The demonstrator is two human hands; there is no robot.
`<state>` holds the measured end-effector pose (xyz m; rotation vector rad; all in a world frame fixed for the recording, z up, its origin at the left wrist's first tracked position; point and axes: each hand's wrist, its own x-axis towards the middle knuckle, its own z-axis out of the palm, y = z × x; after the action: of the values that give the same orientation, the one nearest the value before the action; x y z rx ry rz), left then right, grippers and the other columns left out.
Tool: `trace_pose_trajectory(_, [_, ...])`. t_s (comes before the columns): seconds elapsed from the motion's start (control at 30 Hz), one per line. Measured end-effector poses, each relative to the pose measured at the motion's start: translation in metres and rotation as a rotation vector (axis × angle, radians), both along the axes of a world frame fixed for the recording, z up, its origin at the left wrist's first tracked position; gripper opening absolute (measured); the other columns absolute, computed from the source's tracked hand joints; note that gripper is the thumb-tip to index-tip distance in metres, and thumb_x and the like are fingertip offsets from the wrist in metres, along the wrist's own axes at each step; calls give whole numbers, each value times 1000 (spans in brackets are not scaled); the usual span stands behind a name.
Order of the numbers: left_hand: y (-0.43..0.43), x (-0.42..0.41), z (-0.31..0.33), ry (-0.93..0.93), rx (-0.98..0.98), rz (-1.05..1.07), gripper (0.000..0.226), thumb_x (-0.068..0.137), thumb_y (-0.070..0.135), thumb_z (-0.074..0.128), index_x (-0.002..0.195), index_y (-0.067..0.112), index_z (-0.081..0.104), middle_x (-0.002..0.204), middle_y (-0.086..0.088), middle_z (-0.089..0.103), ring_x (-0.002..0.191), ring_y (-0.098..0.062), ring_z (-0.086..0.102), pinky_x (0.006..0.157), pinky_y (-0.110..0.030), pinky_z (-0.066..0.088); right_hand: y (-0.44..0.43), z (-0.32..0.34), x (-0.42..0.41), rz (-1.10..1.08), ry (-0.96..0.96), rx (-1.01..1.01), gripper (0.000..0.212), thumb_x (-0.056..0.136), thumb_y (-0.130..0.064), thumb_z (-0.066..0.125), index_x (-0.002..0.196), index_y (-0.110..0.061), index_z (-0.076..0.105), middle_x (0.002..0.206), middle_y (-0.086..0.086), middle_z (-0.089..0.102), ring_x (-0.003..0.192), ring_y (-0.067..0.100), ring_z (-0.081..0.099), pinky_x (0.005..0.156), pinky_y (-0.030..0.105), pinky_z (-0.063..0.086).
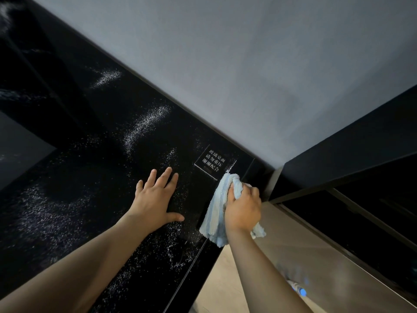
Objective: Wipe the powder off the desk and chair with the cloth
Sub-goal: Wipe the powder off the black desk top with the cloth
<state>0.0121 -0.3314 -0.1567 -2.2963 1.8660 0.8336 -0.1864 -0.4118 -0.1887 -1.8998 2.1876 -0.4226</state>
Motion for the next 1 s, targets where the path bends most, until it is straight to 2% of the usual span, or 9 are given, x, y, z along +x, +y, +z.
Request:
trace_pose_trajectory(0.17, [44, -1, 11, -20, 12, -60, 111, 75, 71, 58, 153, 27, -7, 160, 4, -12, 148, -26, -11, 120, -47, 3, 25, 2, 3, 33, -20, -5, 31, 90, -32, 61, 113, -13, 67, 110, 6, 60, 93, 27, 58, 67, 31, 45])
trace_pose_trajectory(0.4, [108, 23, 20, -111, 101, -75, 97, 80, 74, 46, 153, 29, 0, 161, 2, -7, 148, -25, -7, 120, -49, 2, 70, 1, 8, 65, -5, -12, 26, 88, -32, 65, 107, -15, 69, 105, 4, 61, 91, 23, 58, 63, 28, 41])
trace_pose_trajectory(0.57, [142, 24, 24, -112, 179, -30, 108, 77, 73, 53, 153, 26, -7, 160, 0, -15, 148, -30, -10, 120, -48, 7, 97, 4, 11, 88, -36, -21, 24, 89, -30, 65, 108, -16, 70, 105, 5, 62, 91, 26, 58, 65, 28, 40])
trace_pose_trajectory(0.7, [167, 20, 24, -119, 203, 0, 122, 70, 77, 56, 152, 20, -13, 158, -3, -24, 147, -33, -13, 120, -50, 7, 119, 5, 13, 108, -24, -17, 25, 90, -31, 64, 108, -15, 70, 104, 4, 62, 90, 25, 58, 66, 30, 45])
trace_pose_trajectory(0.83, [189, 21, 21, -146, 209, -10, 125, 68, 78, 57, 151, 19, -15, 158, -4, -24, 146, -34, -12, 119, -51, 8, 143, 5, 15, 131, -42, -11, 24, 87, -27, 67, 107, -15, 70, 105, 4, 62, 91, 26, 58, 69, 34, 50])
trace_pose_trajectory(1.0, [212, 25, 18, -143, 215, 3, 127, 66, 79, 59, 151, 20, -16, 157, -3, -25, 146, -35, -13, 119, -52, 6, 167, 6, 17, 152, -14, 40, 27, 87, -29, 66, 112, -18, 68, 111, 1, 60, 95, 22, 56, 69, 31, 48])
